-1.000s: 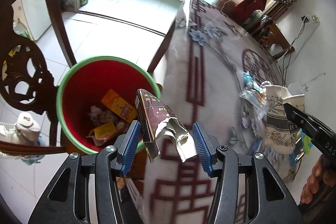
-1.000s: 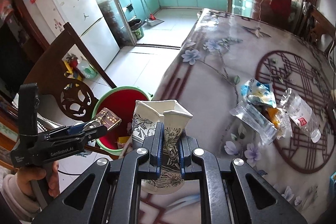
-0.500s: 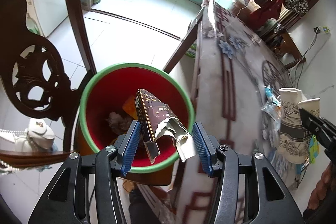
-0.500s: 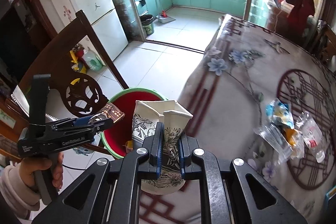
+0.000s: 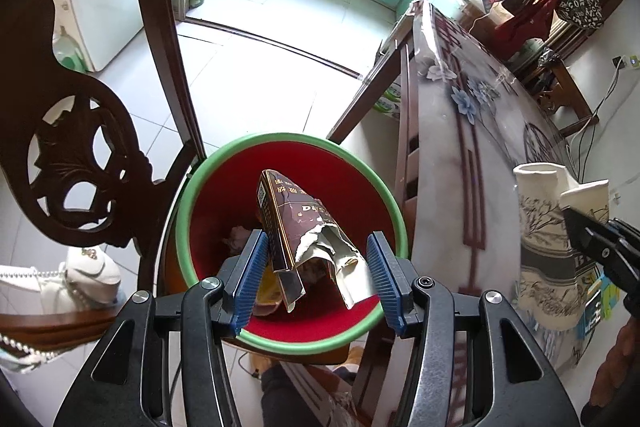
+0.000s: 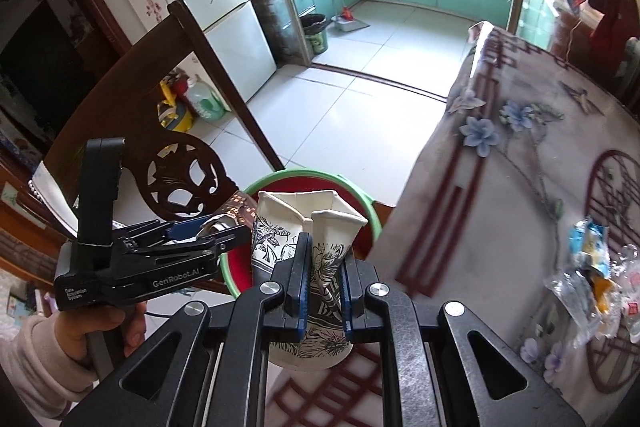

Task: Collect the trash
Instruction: 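Open both grippers over the bucket to drop the pack and cup, then move both grippers back to the table and grasp the clear plastic bottle with the right gripper, then grasp a clear plastic wrapper with the left gripper while the right gripper lifts the bottle, then carry the plastic wrapper and bottle over the red bucket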

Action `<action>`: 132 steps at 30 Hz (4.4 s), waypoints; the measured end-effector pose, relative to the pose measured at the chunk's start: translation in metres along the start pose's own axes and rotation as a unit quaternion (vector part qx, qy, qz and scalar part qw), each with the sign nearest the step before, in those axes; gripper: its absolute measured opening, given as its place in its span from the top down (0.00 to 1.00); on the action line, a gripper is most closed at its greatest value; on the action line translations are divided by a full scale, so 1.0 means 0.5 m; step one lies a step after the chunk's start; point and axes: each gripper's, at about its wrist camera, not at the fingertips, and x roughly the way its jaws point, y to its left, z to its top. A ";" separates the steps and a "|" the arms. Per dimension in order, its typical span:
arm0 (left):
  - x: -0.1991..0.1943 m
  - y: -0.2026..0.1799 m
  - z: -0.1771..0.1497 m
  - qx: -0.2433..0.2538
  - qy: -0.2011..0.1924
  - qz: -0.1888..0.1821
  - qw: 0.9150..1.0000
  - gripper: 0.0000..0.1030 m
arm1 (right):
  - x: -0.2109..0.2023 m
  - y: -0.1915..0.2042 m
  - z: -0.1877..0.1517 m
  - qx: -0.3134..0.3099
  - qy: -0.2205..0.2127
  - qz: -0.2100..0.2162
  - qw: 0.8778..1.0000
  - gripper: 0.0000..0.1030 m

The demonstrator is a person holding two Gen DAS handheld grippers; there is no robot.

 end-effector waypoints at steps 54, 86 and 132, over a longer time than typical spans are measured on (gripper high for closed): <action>0.038 -0.456 -0.121 0.086 0.021 -0.019 0.996 0.21 | -0.281 -0.717 -0.246 0.040 0.020 -0.178 0.983 0.56; 0.261 -0.685 -0.091 -0.034 0.097 0.003 0.995 0.77 | -0.179 -0.866 -0.246 0.076 0.021 -0.093 0.993 0.60; -0.002 -0.523 -0.163 0.044 -0.020 0.027 0.998 0.82 | -0.319 -0.529 -0.212 0.027 -0.065 -0.137 0.988 0.72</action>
